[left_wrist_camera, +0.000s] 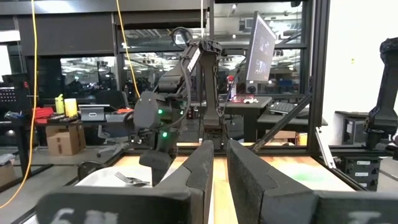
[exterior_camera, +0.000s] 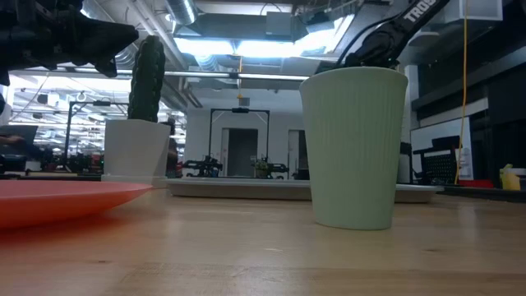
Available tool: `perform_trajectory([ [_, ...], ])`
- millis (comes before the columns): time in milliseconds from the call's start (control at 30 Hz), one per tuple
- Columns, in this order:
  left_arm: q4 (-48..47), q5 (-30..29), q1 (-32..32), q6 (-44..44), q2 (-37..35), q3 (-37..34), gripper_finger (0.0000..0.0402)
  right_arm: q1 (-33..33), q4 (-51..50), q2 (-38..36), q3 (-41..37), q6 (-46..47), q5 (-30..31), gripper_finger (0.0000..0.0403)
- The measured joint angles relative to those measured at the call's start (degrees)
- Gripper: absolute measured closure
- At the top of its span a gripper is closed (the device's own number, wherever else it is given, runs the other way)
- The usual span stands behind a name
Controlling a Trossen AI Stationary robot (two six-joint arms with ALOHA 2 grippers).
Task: Pick and place plate/cup/fork/spoon on tray
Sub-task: Put the orange fork on the gray serving tray to the right of the black spoon, then put the green cup on the gray serving tray to the top left of the orange fork
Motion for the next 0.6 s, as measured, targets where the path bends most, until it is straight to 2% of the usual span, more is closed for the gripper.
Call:
perform_trajectory([
  [100,0.0,0.0,0.0,0.0,0.0,0.0,0.036,0.0,-0.3,0.2,0.0,-1.8,0.0,0.0317],
  [400,0.0,0.0,0.0,0.0,0.0,0.0,0.036,0.0,-0.6,0.7,0.2,-2.3,0.2,0.0314],
  [600,0.0,0.0,0.0,0.0,0.0,0.0,0.036,2.1,-0.8,-2.7,4.1,-9.7,5.4,0.0313],
])
